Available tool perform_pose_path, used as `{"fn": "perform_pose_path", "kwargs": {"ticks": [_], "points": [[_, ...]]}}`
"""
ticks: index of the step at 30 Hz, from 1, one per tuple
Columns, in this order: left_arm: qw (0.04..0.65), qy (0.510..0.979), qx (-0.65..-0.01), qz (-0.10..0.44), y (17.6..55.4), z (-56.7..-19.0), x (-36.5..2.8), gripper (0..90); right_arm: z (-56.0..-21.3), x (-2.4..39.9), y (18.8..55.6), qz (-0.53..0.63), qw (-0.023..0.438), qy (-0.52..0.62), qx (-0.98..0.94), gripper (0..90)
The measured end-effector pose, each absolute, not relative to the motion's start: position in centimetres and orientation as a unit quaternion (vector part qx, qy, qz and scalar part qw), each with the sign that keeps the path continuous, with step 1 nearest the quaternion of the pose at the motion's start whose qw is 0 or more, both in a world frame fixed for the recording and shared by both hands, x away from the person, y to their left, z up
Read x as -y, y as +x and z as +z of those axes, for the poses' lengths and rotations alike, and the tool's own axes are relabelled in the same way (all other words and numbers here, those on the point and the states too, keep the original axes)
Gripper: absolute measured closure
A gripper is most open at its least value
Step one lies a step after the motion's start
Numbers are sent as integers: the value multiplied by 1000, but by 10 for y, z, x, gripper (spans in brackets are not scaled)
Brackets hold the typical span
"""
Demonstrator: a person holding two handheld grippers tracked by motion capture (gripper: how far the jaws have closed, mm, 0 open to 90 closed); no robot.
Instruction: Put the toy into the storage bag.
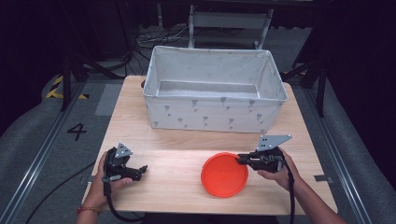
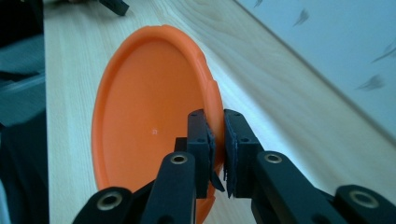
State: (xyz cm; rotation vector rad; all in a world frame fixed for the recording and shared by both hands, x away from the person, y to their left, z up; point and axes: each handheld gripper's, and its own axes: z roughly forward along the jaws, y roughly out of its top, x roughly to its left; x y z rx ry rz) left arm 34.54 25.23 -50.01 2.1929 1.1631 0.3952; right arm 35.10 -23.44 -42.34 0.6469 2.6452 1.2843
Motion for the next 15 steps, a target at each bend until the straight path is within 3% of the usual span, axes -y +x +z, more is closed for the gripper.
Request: {"fn": "perform_pose_path", "kwargs": {"ticks": [6,15], "points": [[309,830,-441,150,345,-500,-252,5,-398,244,339,395,121,186,-892,824],[309,830,-440,150,345,-500,-252,5,-354,263,328,351,167,169,-905,824]]}}
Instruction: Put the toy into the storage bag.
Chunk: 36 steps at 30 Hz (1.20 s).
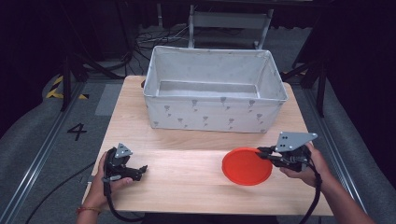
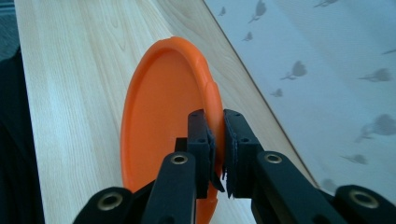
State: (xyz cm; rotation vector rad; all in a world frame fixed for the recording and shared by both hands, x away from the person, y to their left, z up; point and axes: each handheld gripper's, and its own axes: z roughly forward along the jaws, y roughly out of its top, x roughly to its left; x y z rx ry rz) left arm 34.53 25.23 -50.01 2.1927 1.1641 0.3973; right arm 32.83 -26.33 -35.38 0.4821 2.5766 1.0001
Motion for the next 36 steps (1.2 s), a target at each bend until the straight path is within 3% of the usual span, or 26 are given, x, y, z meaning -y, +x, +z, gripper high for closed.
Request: {"fn": "perform_pose_path", "kwargs": {"ticks": [20,36], "points": [[308,829,-441,151,345,-500,-252,6,-297,306,320,328,199,173,-907,824],[308,829,-441,151,345,-500,-252,5,-225,320,330,336,245,176,-892,824]]}}
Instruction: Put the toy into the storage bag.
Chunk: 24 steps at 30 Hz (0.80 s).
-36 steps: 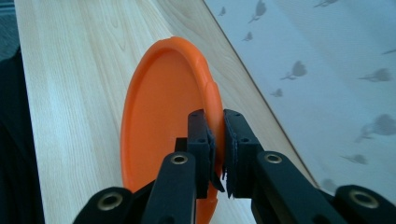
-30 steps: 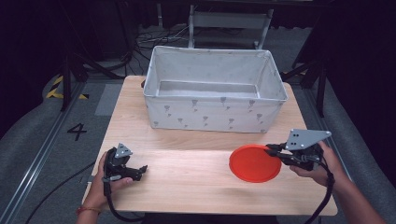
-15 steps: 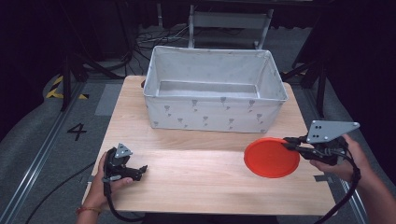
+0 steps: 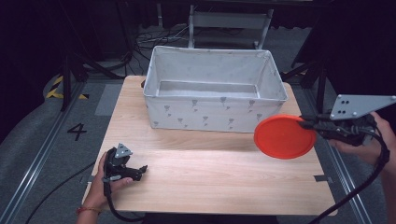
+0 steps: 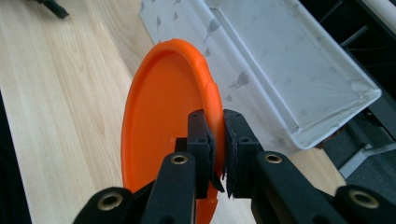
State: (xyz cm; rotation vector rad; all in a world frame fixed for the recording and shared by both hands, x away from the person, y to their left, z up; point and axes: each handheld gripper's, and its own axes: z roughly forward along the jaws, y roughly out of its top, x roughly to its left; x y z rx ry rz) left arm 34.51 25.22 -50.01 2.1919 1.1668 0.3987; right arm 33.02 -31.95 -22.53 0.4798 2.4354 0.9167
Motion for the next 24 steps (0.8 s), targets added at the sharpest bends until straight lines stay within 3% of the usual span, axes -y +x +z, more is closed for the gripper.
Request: {"fn": "perform_pose_path", "kwargs": {"ticks": [15,24], "points": [[307,831,-440,150,345,-500,-253,6,-161,302,380,355,286,189,-870,824],[308,830,-440,150,345,-500,-252,5,-151,295,423,342,304,210,-864,824]]}}
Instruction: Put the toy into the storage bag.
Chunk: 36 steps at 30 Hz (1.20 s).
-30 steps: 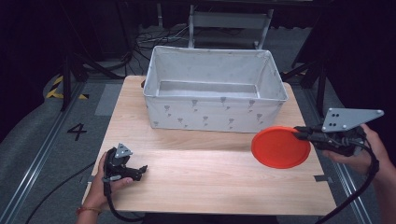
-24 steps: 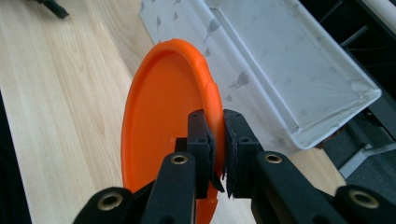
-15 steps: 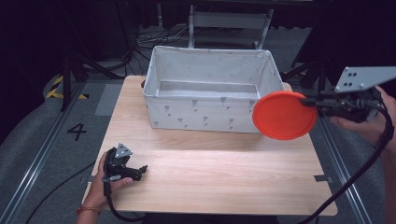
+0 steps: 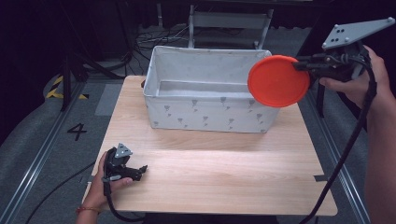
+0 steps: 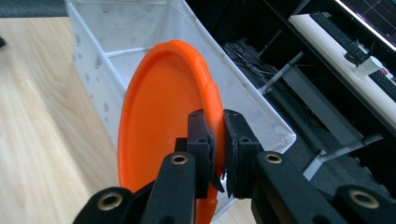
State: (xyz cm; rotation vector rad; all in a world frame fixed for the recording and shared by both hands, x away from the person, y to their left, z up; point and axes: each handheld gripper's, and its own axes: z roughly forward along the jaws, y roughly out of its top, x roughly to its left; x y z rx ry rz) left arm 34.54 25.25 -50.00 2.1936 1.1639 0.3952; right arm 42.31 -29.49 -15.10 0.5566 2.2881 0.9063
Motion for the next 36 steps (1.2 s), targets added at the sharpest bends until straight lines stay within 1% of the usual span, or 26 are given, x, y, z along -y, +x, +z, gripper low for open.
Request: {"fn": "perform_pose_path", "kwargs": {"ticks": [6,15,24,36], "points": [[308,830,-440,149,345,-500,-252,5,-157,292,454,333,315,227,-859,824],[309,830,-440,149,345,-500,-252,5,-177,287,493,323,306,232,-865,824],[309,831,-439,148,346,-500,-253,5,-195,285,515,324,291,226,-871,823],[309,830,-439,149,346,-500,-253,5,-223,281,527,303,262,211,-892,823]]}}
